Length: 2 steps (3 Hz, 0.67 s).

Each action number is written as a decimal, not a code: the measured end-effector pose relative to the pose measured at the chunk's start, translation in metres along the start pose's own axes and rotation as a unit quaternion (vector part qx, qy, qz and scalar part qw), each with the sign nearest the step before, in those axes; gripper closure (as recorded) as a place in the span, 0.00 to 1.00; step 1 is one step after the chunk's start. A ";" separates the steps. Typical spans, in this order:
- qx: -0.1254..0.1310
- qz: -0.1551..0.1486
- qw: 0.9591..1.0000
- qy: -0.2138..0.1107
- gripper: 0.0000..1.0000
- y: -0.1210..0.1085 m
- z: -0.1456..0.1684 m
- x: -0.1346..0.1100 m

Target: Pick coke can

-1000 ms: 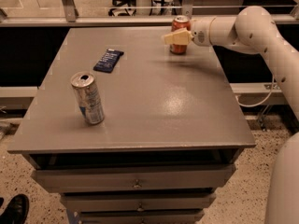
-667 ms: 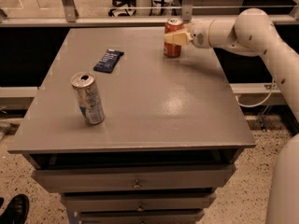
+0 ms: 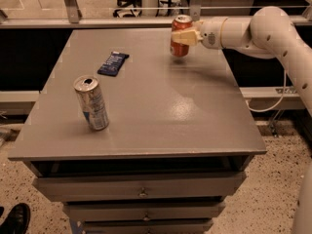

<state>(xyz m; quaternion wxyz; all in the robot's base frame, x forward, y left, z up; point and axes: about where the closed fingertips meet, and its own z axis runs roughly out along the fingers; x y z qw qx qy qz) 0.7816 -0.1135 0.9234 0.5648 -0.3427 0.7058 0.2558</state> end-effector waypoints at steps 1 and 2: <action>-0.019 -0.005 1.000 -0.024 1.00 0.009 -0.023 -0.031; -0.019 -0.005 1.000 -0.024 1.00 0.009 -0.023 -0.031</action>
Offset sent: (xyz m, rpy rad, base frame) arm -0.0149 -0.0057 0.0309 0.0303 -0.0283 0.0322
